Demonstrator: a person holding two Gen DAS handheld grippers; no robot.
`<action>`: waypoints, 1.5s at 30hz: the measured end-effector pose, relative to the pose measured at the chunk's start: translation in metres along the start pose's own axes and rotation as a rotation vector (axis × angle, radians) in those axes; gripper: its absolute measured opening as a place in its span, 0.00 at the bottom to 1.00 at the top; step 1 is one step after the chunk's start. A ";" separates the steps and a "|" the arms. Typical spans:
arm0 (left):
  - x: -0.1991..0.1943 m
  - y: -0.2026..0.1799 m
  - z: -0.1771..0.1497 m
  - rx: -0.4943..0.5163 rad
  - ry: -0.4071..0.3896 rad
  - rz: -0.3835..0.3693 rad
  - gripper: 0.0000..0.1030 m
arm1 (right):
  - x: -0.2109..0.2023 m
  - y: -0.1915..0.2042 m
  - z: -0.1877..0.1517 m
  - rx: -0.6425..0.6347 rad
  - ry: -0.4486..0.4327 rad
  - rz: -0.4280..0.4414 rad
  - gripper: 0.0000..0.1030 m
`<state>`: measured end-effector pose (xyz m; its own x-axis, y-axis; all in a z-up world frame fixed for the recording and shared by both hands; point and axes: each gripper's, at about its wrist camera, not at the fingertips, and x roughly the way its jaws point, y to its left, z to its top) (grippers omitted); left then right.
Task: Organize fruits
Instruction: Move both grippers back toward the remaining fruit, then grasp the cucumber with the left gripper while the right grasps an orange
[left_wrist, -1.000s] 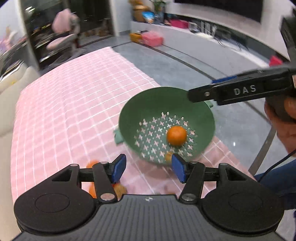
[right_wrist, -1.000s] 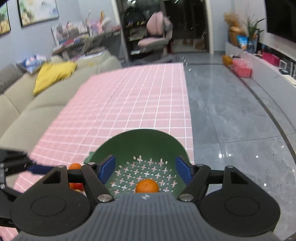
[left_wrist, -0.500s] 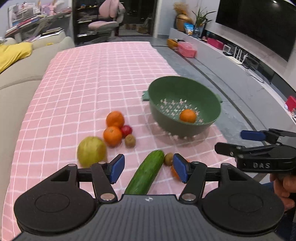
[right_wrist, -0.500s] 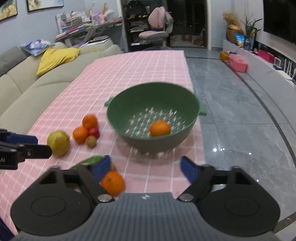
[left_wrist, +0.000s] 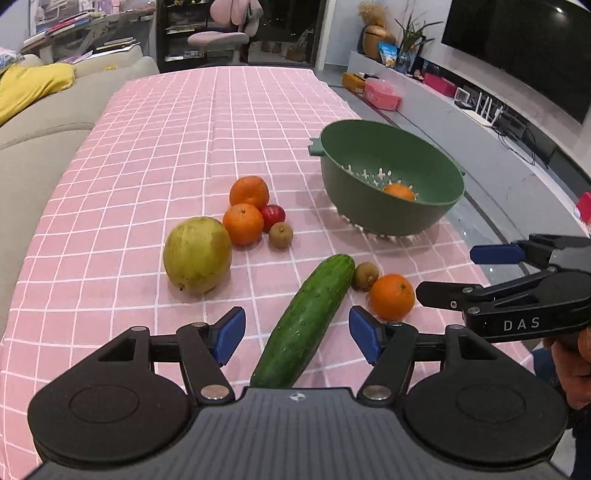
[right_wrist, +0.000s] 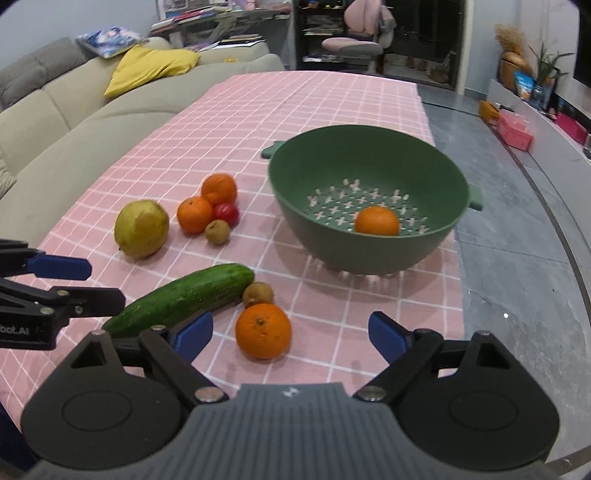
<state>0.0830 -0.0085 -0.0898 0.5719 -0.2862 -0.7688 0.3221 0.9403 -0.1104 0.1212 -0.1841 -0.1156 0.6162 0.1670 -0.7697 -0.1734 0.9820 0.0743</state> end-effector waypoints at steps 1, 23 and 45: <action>0.002 0.001 -0.002 0.007 0.003 -0.002 0.73 | 0.001 0.001 0.000 -0.003 0.002 0.004 0.85; 0.059 0.001 0.003 0.195 0.129 -0.065 0.72 | 0.043 0.008 0.006 -0.024 0.097 0.042 0.76; 0.068 -0.009 -0.001 0.281 0.110 -0.085 0.45 | 0.063 0.009 0.004 -0.019 0.176 0.084 0.41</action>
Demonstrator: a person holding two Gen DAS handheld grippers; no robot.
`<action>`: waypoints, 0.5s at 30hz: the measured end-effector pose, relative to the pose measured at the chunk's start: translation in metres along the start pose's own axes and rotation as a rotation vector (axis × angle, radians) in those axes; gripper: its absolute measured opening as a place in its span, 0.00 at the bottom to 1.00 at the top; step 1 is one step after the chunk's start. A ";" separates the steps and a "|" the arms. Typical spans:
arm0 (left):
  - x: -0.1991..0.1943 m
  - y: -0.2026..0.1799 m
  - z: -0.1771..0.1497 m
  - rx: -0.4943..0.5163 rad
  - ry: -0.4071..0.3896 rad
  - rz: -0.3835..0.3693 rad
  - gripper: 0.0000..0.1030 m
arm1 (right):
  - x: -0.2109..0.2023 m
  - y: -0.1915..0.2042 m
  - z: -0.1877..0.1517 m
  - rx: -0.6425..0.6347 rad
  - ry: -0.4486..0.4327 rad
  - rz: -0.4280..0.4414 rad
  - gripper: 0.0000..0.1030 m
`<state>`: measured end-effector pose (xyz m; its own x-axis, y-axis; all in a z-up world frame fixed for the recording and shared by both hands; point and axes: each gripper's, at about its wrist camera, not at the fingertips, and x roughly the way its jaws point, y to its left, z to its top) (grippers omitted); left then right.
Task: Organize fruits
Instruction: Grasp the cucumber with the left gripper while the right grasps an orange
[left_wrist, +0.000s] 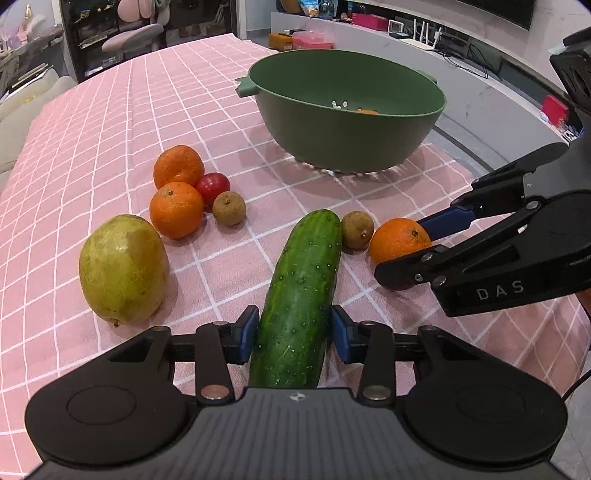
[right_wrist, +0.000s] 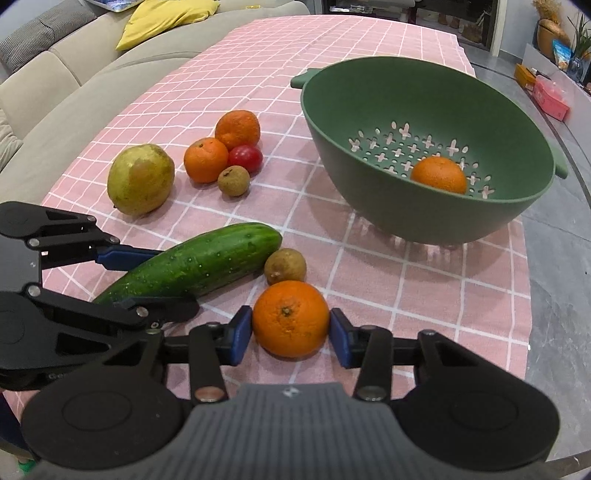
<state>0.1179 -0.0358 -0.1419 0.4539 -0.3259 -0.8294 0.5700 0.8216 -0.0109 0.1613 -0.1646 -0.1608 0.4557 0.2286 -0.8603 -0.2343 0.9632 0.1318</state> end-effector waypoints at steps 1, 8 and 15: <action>-0.001 -0.001 -0.001 0.006 -0.006 0.004 0.45 | 0.000 0.000 0.000 0.000 0.000 0.001 0.41; -0.007 0.000 -0.006 -0.035 -0.047 -0.013 0.43 | -0.002 -0.003 0.000 0.010 0.005 0.010 0.40; -0.019 0.007 -0.006 -0.089 -0.090 -0.032 0.42 | -0.006 -0.006 0.002 0.024 -0.007 0.016 0.40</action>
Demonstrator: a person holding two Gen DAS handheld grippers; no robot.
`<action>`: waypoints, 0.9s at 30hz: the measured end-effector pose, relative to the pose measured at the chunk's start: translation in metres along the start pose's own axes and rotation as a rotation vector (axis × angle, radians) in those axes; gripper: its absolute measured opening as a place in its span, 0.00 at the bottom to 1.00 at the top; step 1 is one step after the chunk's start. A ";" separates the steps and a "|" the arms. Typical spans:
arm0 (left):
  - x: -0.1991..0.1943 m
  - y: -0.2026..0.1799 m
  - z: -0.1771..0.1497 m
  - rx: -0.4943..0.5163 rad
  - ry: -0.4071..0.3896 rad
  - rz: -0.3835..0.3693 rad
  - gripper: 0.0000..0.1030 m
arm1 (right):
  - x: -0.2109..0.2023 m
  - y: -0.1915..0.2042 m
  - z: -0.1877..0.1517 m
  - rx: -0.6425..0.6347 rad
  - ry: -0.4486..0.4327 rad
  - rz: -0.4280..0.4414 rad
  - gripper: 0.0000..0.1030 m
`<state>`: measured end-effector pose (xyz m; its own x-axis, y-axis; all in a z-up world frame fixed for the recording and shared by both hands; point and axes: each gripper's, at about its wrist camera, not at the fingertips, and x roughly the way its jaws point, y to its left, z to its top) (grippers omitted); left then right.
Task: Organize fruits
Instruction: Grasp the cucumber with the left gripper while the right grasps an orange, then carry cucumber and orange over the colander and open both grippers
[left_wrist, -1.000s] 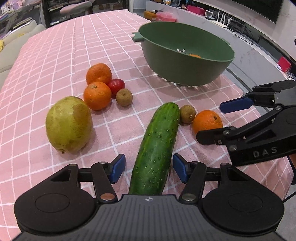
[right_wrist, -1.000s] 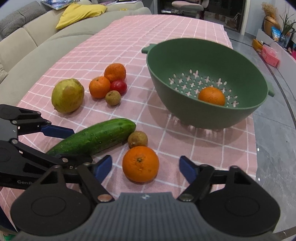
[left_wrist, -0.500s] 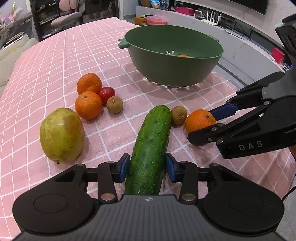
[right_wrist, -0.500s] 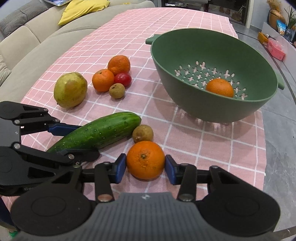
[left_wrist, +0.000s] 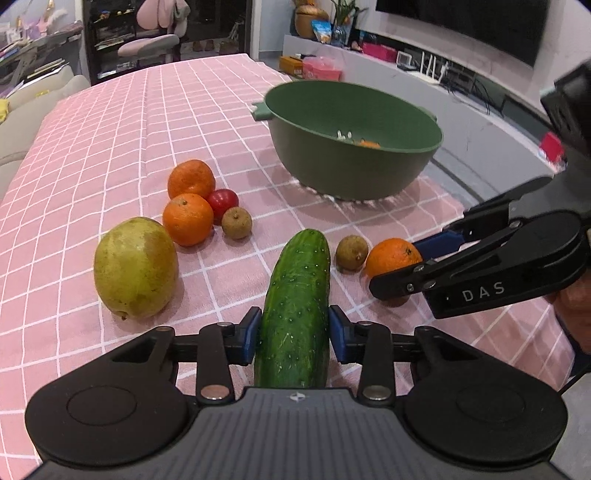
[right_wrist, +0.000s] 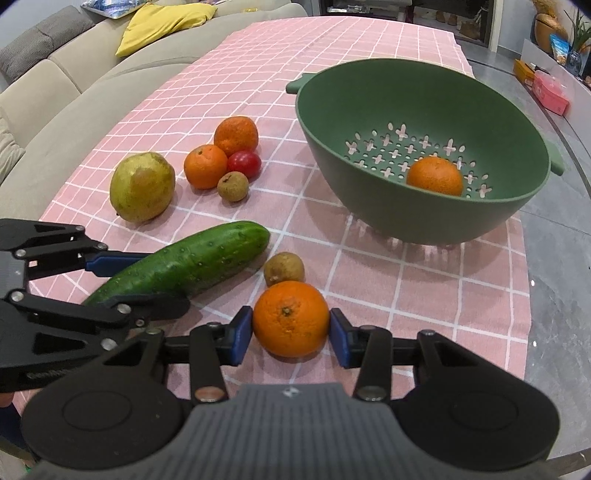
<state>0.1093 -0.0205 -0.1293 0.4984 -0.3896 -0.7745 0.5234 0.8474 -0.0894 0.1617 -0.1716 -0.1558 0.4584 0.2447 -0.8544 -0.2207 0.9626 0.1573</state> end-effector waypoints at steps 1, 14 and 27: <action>-0.002 0.001 0.000 -0.009 -0.008 -0.003 0.42 | -0.001 -0.001 0.000 0.003 -0.001 0.001 0.40; -0.027 0.002 0.009 -0.019 -0.049 0.013 0.42 | -0.025 -0.006 0.002 0.030 -0.043 0.027 0.40; -0.037 -0.007 0.069 0.026 -0.118 0.025 0.42 | -0.076 -0.027 0.024 0.071 -0.188 0.016 0.40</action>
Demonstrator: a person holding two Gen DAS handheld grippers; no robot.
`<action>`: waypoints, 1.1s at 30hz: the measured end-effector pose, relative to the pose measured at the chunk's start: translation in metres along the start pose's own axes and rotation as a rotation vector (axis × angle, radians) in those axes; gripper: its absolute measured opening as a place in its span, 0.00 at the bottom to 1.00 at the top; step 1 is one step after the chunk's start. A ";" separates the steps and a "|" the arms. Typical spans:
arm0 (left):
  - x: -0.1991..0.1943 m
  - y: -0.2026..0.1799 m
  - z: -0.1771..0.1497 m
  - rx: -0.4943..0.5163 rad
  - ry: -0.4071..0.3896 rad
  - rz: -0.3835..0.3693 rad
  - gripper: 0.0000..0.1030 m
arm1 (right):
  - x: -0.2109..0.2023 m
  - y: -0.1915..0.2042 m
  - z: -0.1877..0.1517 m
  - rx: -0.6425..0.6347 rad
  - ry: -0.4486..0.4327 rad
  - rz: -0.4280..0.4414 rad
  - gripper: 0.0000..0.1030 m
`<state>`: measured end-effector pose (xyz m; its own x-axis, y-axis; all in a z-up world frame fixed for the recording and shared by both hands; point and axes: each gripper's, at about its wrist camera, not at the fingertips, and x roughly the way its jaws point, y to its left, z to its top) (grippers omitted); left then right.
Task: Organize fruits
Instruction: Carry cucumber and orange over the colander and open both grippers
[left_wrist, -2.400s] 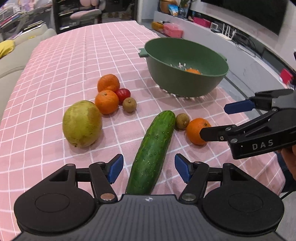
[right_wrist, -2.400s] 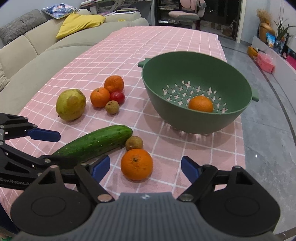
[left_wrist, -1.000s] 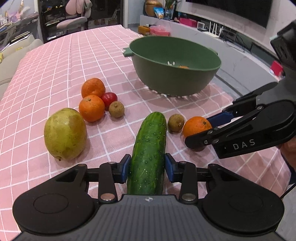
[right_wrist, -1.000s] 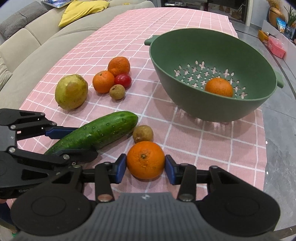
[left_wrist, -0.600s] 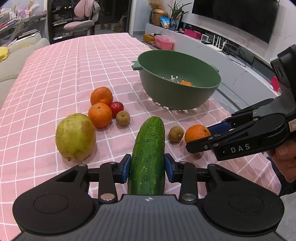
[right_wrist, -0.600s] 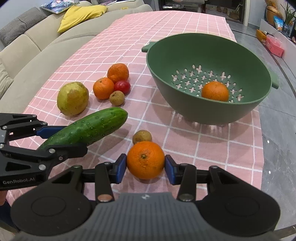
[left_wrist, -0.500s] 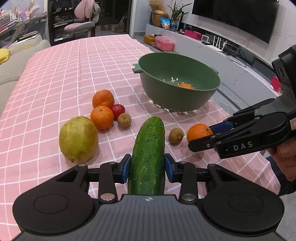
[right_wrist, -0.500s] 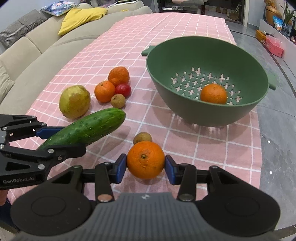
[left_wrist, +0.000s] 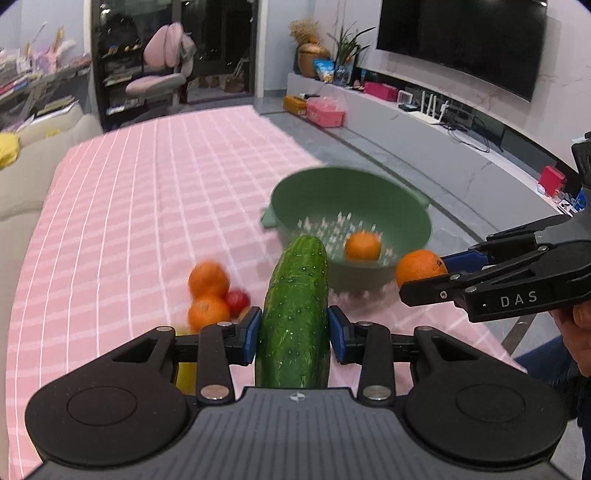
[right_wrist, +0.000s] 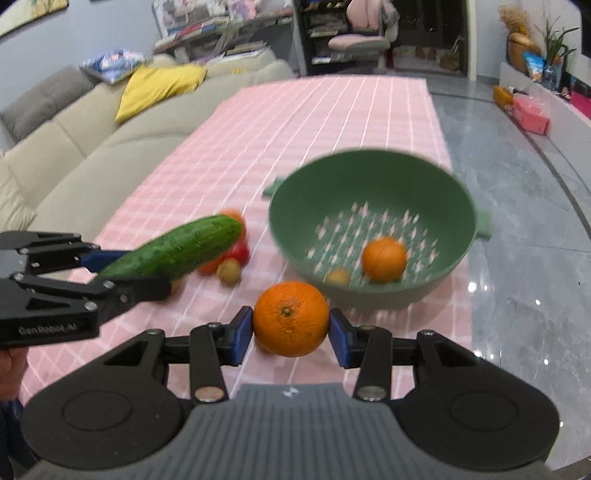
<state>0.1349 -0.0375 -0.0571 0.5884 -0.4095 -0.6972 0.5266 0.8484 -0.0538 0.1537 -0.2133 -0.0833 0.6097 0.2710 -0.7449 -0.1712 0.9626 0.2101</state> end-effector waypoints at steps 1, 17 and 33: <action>0.003 -0.003 0.007 0.010 -0.006 -0.003 0.42 | -0.003 -0.004 0.005 0.009 -0.014 -0.004 0.40; 0.080 -0.034 0.081 0.157 -0.017 -0.013 0.42 | 0.022 -0.074 0.064 0.140 -0.054 -0.088 0.40; 0.141 -0.046 0.074 0.238 0.057 0.060 0.42 | 0.101 -0.078 0.096 0.004 0.036 -0.128 0.40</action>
<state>0.2390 -0.1591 -0.1005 0.5911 -0.3350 -0.7338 0.6253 0.7649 0.1545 0.3030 -0.2612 -0.1136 0.5985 0.1460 -0.7877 -0.0907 0.9893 0.1145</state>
